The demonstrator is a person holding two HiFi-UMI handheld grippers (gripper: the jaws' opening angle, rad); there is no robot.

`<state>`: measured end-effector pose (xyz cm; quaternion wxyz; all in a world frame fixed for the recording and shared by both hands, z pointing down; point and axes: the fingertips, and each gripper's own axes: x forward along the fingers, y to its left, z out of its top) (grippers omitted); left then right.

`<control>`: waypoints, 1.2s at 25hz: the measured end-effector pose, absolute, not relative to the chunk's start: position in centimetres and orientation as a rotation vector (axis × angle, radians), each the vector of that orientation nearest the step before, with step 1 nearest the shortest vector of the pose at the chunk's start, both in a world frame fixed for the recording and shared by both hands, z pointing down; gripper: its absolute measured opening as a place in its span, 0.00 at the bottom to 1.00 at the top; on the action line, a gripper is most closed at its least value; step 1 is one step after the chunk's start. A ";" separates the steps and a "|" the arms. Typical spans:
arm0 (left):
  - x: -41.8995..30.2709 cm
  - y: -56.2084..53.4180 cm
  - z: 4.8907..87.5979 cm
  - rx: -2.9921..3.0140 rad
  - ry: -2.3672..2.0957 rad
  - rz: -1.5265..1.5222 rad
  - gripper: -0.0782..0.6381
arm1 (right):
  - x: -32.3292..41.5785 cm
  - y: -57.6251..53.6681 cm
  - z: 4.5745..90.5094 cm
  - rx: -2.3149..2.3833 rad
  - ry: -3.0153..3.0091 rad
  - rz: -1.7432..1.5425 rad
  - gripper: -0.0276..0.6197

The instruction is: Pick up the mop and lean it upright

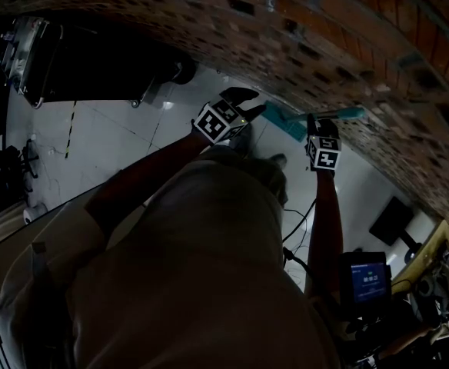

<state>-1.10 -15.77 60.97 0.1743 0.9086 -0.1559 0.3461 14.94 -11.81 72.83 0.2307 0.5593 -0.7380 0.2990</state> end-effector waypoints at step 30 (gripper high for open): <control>-1.7 -16.5 63.7 2.530 -0.451 1.042 0.34 | 15.0 -12.4 78.4 1.490 -1.977 0.844 0.20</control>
